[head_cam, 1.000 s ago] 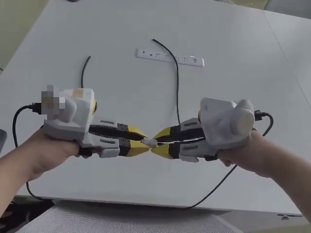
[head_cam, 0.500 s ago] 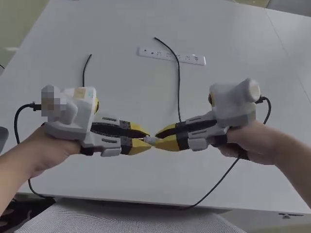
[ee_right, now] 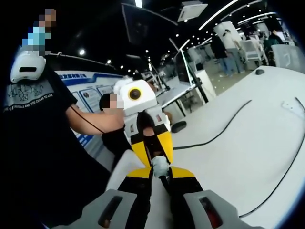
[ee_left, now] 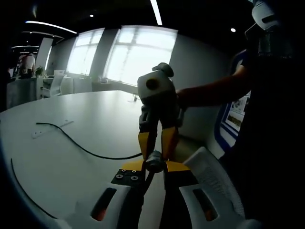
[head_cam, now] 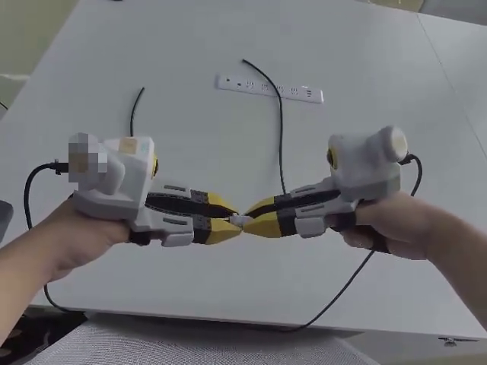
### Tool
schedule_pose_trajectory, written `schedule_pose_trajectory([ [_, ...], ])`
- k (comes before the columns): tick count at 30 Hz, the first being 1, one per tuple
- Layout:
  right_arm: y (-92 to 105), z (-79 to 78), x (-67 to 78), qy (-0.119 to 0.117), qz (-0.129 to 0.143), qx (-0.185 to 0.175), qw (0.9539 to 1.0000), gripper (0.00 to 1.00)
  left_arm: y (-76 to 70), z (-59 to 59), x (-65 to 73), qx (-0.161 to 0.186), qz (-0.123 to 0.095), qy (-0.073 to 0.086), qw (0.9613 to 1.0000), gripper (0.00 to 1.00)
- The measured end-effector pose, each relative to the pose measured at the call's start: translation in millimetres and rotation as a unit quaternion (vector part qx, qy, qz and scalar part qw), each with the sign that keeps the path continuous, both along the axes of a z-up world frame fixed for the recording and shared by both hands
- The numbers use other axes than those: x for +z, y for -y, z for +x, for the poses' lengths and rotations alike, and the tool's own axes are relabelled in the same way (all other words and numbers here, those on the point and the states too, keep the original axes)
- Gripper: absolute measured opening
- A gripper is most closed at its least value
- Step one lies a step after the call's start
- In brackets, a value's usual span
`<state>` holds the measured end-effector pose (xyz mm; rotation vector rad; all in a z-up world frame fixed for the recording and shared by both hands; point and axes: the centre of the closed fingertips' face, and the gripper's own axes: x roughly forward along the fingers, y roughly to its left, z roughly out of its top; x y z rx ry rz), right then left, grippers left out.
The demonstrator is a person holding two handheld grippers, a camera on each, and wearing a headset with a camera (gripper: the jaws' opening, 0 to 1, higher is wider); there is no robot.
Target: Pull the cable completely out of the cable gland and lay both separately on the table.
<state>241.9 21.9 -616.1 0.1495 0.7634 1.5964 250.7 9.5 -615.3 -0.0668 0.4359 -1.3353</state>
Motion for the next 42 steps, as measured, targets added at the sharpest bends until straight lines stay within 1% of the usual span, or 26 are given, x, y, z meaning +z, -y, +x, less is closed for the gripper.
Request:
schedule_pose_trajectory([
  [3,-0.9,-0.2,0.6,0.012,0.000,0.002,0.9999,0.08,0.3,1.1,0.0,0.002,-0.003,-0.005,1.0000,0.15],
  [7,-2.1,1.3,-1.4,0.075,-0.014,0.020,0.9969,0.07,-0.1,1.7,-0.6,0.006,-0.003,-0.013,0.9999,0.15],
  [9,-3.1,-0.2,-1.7,0.098,-0.026,0.030,0.9944,0.06,-0.1,0.4,-1.5,0.003,-0.002,-0.015,0.9999,0.15],
  [11,-2.4,2.0,-3.9,0.130,-0.035,0.041,0.9901,0.06,-0.1,-0.2,-2.4,0.003,0.000,-0.016,0.9999,0.14],
  [13,-1.8,2.9,-3.9,0.166,-0.042,0.049,0.9840,0.06,-0.5,-0.4,-3.0,0.005,-0.004,-0.028,0.9996,0.14],
  [15,-1.9,2.4,-3.0,0.180,-0.045,0.050,0.9813,0.06,-0.9,-0.3,-2.9,0.005,-0.005,-0.027,0.9996,0.14],
  [16,-2.1,1.0,-1.8,0.187,-0.046,0.050,0.9801,0.06,-1.0,-0.3,-2.5,0.005,-0.007,-0.030,0.9995,0.14],
  [17,-2.0,1.1,-1.5,0.201,-0.046,0.053,0.9770,0.05,-1.0,-0.7,-1.9,0.005,-0.008,-0.032,0.9994,0.14],
  [20,-0.3,2.3,-3.9,0.218,-0.045,0.054,0.9733,0.05,-0.6,-1.4,-1.5,0.004,-0.011,-0.041,0.9991,0.14],
  [24,-0.2,1.8,-5.6,0.263,-0.052,0.070,0.9609,0.05,-0.7,-2.6,-3.4,0.003,-0.010,-0.051,0.9987,0.14],
  [25,-0.5,2.2,-5.6,0.294,-0.053,0.081,0.9510,0.05,-0.9,-2.2,-3.0,0.005,-0.014,-0.056,0.9983,0.14],
  [26,-0.2,2.2,-5.6,0.311,-0.058,0.088,0.9444,0.05,-2.0,-1.8,-3.7,0.007,-0.015,-0.062,0.9980,0.14],
  [27,-1.0,1.0,-5.4,0.317,-0.065,0.089,0.9421,0.05,-2.8,-2.0,-3.7,0.006,-0.017,-0.064,0.9977,0.14],
  [28,-1.6,2.1,-4.5,0.335,-0.068,0.092,0.9351,0.06,-3.3,-1.5,-3.1,0.008,-0.020,-0.066,0.9976,0.14],
  [29,-2.1,2.0,-4.1,0.345,-0.068,0.095,0.9314,0.06,-3.5,-1.4,-2.8,0.009,-0.021,-0.067,0.9975,0.14],
  [30,-2.6,2.2,-3.0,0.370,-0.074,0.102,0.9205,0.06,-4.3,-0.8,-2.2,0.010,-0.024,-0.070,0.9972,0.14],
  [33,-4.4,1.2,-2.0,0.417,-0.091,0.112,0.8976,0.06,-6.5,-0.1,-0.7,0.015,-0.034,-0.102,0.9940,0.14],
  [34,-5.5,3.0,-2.6,0.453,-0.104,0.116,0.8779,0.06,-8.0,1.8,-1.1,0.020,-0.035,-0.107,0.9935,0.14],
  [35,-6.5,2.3,-3.9,0.462,-0.111,0.115,0.8723,0.06,-8.4,1.5,-1.7,0.019,-0.034,-0.106,0.9936,0.14],
  [36,-7.5,1.4,-4.9,0.477,-0.117,0.116,0.8632,0.06,-8.9,1.3,-2.3,0.019,-0.033,-0.107,0.9935,0.14],
  [37,-8.6,0.3,-6.2,0.506,-0.125,0.122,0.8446,0.06,-9.5,0.6,-3.0,0.019,-0.030,-0.107,0.9936,0.14],
  [38,-9.2,-0.3,-6.9,0.514,-0.128,0.119,0.8395,0.06,-10.1,0.1,-3.7,0.020,-0.029,-0.109,0.9934,0.14],
  [39,-10.2,0.6,-6.3,0.530,-0.131,0.117,0.8298,0.06,-12.1,0.7,-3.4,0.024,-0.033,-0.118,0.9922,0.14],
  [40,-11.1,0.3,-5.3,0.542,-0.131,0.111,0.8226,0.07,-13.2,0.7,-3.1,0.025,-0.035,-0.120,0.9919,0.14],
  [41,-11.5,-0.9,-5.9,0.545,-0.130,0.113,0.8205,0.07,-13.5,0.1,-3.1,0.025,-0.036,-0.121,0.9916,0.14],
  [42,-11.2,-1.1,-6.5,0.551,-0.132,0.115,0.8161,0.07,-13.4,-0.1,-3.2,0.025,-0.036,-0.122,0.9915,0.15],
])
